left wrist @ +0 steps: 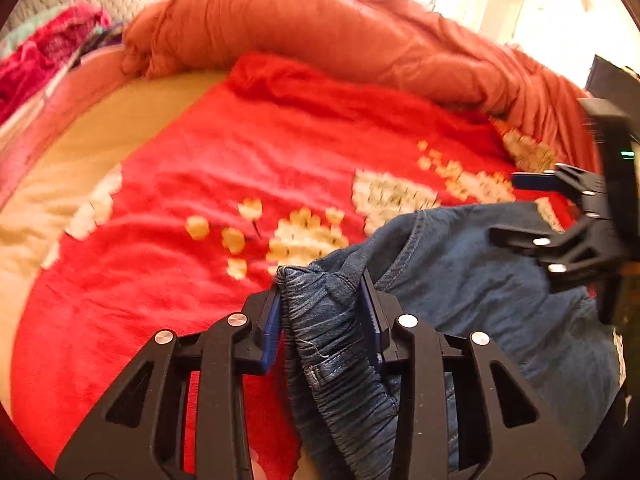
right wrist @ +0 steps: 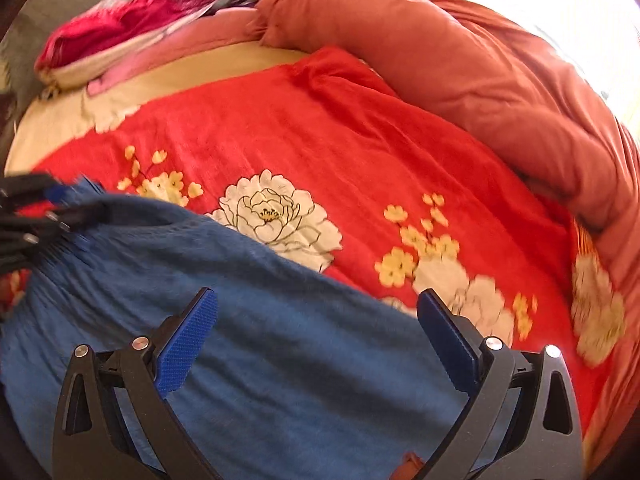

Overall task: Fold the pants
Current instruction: 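Grasp the elastic waistband of the pants with the left gripper, then lift the waistband with the left gripper and fold it over the legs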

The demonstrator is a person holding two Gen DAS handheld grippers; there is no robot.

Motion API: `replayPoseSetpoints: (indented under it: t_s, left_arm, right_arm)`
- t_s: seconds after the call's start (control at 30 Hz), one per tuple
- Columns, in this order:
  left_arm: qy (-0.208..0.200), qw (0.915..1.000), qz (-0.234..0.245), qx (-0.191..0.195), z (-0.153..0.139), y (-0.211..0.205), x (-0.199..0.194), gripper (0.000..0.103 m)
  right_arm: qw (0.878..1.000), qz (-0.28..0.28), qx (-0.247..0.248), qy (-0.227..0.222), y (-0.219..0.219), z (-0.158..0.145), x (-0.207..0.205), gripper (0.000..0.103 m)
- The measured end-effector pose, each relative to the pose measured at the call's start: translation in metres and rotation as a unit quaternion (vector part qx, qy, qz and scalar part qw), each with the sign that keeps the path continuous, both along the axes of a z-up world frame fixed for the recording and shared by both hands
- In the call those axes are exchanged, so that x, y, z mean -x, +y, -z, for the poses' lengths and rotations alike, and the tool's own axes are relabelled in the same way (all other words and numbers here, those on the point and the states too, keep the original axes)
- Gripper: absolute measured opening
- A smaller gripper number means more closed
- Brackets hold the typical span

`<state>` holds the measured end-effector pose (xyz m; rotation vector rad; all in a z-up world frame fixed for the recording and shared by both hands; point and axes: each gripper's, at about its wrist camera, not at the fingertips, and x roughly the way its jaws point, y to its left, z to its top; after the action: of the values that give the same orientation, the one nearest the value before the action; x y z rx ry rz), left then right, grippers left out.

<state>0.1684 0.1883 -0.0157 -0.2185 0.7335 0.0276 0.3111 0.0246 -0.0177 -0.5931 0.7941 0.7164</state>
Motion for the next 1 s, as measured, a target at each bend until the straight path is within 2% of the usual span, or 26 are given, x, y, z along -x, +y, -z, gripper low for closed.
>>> replayPoseSetpoints:
  t_s: [0.1, 0.23, 0.3, 0.37, 0.47, 0.5, 0.53, 0.6, 0.67, 0.8, 1.0]
  left_arm:
    - [-0.020, 0.9998, 0.005, -0.002, -0.007, -0.004, 0.006, 0.027]
    - [-0.049, 0.9983, 0.012, -0.028, -0.017, -0.014, 0.015, 0.026]
    - [-0.058, 0.9976, 0.013, -0.036, -0.020, -0.016, 0.017, 0.026]
    - [-0.061, 0.9971, 0.013, -0.043, -0.021, -0.019, 0.018, 0.026]
    - [-0.063, 0.9963, 0.014, -0.057, -0.021, -0.022, 0.018, 0.026]
    - [-0.062, 0.9962, 0.014, -0.060, -0.020, -0.023, 0.017, 0.026]
    - [-0.060, 0.9961, 0.015, -0.062, -0.020, -0.023, 0.016, 0.026]
    - [-0.059, 0.9958, 0.015, -0.068, -0.018, -0.024, 0.016, 0.026]
    - [-0.060, 0.9957, 0.012, -0.069, -0.018, -0.024, 0.016, 0.026]
    - [-0.061, 0.9958, 0.005, -0.068, -0.018, -0.022, 0.017, 0.026]
    - [-0.076, 0.9939, 0.003, -0.080, -0.026, -0.029, 0.028, 0.027]
  right_arm:
    - [1.000, -0.019, 0.010, -0.003, 0.006, 0.001, -0.008, 0.099]
    - [0.998, -0.062, 0.018, -0.009, 0.013, 0.001, -0.010, 0.099]
    - [0.995, -0.090, 0.043, 0.008, 0.020, 0.008, -0.012, 0.099]
    - [0.991, -0.104, 0.082, -0.007, 0.028, 0.017, -0.013, 0.098]
    - [0.989, -0.119, 0.088, -0.001, 0.034, 0.026, -0.014, 0.095]
    - [0.989, -0.122, 0.081, 0.009, 0.034, 0.028, -0.013, 0.081]
    - [0.989, -0.126, 0.069, 0.022, 0.034, 0.029, -0.012, 0.061]
    - [0.991, -0.121, 0.044, 0.029, 0.030, 0.029, -0.007, 0.045]
    - [0.994, -0.105, 0.028, 0.012, 0.028, 0.028, 0.003, 0.040]
    - [0.998, -0.069, 0.008, -0.007, 0.021, 0.022, 0.022, 0.013]
    - [0.997, -0.015, -0.071, 0.005, -0.013, -0.010, 0.040, 0.011]
